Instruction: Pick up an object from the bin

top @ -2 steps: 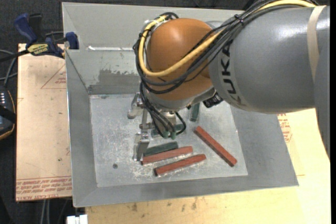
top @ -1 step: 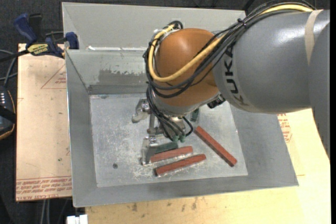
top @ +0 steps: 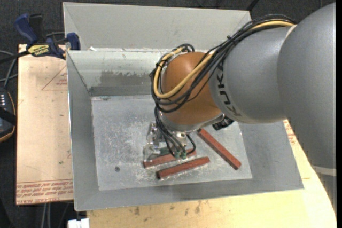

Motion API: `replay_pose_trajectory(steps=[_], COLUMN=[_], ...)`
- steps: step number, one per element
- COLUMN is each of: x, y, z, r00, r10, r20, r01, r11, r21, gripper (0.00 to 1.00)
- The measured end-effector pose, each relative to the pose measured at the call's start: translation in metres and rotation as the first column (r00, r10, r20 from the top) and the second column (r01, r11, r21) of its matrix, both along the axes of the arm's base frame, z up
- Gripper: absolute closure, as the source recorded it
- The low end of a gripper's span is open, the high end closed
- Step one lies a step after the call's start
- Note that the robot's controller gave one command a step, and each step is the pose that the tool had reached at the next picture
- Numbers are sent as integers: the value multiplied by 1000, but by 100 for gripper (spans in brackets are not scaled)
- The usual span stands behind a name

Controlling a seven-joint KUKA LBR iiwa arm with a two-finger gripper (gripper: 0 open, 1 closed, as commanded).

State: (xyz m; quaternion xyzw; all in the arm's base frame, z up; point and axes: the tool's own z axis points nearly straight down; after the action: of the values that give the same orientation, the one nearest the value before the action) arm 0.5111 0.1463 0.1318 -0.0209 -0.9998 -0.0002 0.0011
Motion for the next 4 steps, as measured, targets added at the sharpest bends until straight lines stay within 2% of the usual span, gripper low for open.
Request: replay_pose_trajectory(steps=[1,3,4], x=[0,0,34], y=[0,0,-40], z=[0,0,6], r00=[1000,1000,981], r10=[-1,4,192], r20=[1,1,4], r01=[1,-4,-192], r11=[1000,1000,981], r21=[0,1,1], gripper=[0,0,0])
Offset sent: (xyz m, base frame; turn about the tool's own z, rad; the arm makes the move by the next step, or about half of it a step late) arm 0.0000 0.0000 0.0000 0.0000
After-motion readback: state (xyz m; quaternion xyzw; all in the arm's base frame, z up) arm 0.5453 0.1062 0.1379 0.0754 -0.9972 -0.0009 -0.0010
